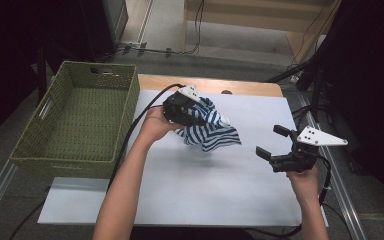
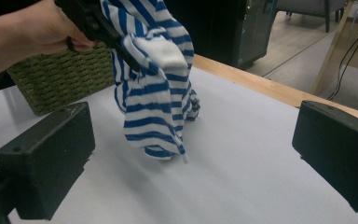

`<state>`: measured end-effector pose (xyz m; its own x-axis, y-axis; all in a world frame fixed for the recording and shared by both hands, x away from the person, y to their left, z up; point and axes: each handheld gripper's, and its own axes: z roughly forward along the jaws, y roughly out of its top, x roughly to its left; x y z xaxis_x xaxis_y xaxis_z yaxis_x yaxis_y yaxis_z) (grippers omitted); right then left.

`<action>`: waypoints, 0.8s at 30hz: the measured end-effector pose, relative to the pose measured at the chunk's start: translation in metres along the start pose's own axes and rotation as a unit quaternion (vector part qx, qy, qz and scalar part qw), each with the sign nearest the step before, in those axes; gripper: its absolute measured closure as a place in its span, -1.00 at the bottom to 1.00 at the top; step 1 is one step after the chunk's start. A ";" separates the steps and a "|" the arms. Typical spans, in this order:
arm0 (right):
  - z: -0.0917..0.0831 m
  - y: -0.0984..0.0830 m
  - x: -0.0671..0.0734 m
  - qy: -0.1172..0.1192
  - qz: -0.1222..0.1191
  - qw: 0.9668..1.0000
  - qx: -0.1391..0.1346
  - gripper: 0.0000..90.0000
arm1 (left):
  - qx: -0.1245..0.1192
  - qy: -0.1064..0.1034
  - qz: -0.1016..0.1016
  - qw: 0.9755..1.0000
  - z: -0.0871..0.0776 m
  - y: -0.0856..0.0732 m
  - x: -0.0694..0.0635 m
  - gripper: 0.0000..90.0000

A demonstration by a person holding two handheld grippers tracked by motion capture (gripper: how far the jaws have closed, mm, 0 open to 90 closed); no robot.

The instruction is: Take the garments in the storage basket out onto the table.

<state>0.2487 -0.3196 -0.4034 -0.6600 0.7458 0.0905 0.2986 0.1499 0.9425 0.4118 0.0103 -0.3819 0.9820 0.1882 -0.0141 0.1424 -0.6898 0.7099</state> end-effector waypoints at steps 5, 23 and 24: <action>-0.001 0.000 0.000 0.000 0.001 1.000 -0.002 -1.00 | 0.025 0.000 -0.004 1.000 0.022 -0.003 0.000 0.59; -0.003 0.001 -0.001 0.002 0.004 1.000 -0.011 -1.00 | 0.103 -0.003 -0.014 0.995 0.078 -0.010 0.003 0.56; -0.003 0.001 -0.001 0.002 0.004 1.000 -0.011 -1.00 | 0.103 -0.004 -0.015 0.995 0.080 -0.010 0.004 0.56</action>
<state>0.2473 -0.3225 -0.4016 -0.6600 0.7447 0.0993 0.2892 0.1298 0.9484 0.4237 -0.0377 -0.4452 0.9779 0.2056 -0.0393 0.1929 -0.8122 0.5505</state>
